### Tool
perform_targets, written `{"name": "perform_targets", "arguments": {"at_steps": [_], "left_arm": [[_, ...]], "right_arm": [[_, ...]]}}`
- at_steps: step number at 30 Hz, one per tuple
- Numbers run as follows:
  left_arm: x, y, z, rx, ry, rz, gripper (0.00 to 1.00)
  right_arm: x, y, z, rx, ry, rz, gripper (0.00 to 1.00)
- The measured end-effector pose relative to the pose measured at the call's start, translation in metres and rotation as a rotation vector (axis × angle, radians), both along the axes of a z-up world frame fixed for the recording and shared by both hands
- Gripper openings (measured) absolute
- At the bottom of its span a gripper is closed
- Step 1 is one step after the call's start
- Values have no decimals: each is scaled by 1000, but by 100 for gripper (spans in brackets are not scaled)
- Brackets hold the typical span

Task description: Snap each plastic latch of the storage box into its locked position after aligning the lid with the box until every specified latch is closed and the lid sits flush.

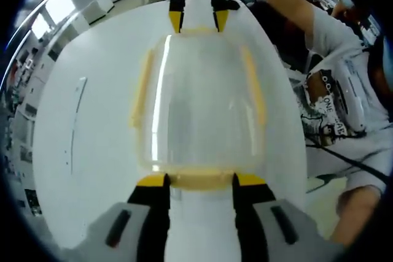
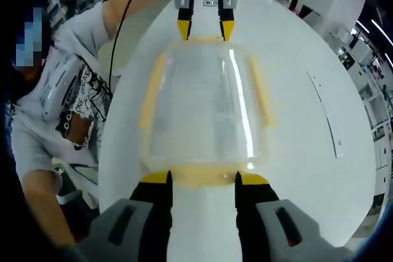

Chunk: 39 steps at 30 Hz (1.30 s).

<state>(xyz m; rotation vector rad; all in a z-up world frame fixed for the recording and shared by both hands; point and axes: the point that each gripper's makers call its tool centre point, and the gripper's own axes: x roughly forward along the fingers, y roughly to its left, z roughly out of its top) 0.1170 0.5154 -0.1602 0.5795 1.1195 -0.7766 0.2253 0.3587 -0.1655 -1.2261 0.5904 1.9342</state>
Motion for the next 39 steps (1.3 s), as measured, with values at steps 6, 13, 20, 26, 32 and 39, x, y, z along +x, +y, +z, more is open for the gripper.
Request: {"name": "perform_targets", "arguments": {"at_steps": [6, 13, 20, 26, 32, 39], "left_arm": [[-10, 7, -5, 18, 6, 9, 40], [-20, 17, -4, 27, 13, 21, 39], [-28, 28, -6, 37, 32, 38, 39], [-34, 37, -6, 40, 39, 45, 39], [-39, 46, -8, 60, 47, 46, 39], [-40, 50, -10, 68, 43, 40, 39]], "right_arm": [[-10, 9, -1, 5, 6, 1, 40], [-19, 20, -4, 4, 7, 11, 40], [-30, 30, -5, -3, 7, 25, 40], [-35, 38, -5, -6, 12, 29, 40], [-42, 45, -7, -20, 17, 21, 40], [-45, 47, -9, -33, 18, 16, 40]]}}
